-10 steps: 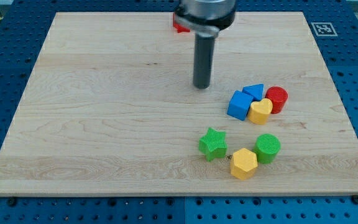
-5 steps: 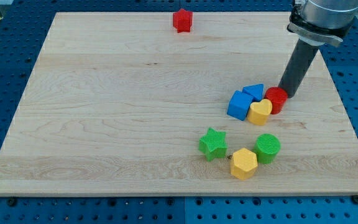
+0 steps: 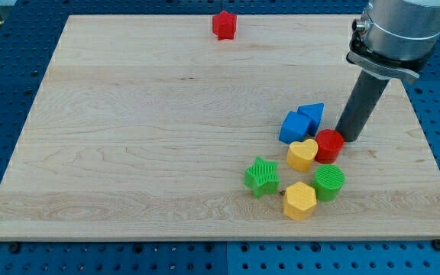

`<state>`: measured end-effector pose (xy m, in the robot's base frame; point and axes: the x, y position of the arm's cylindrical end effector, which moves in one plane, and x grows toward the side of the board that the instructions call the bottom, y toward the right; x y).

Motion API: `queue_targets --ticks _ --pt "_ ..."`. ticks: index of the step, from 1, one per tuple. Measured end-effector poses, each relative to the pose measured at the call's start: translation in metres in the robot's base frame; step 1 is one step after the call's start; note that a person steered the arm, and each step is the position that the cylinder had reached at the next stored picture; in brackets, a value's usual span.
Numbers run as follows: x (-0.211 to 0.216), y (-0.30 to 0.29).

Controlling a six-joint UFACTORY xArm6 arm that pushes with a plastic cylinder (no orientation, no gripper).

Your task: Move the yellow heart and red circle toward the green star in diagonal line

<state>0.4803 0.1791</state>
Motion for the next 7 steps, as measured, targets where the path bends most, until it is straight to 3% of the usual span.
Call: queue_targets --ticks 5,7 --pt "0.016 -0.033" --pt "-0.007 0.006"
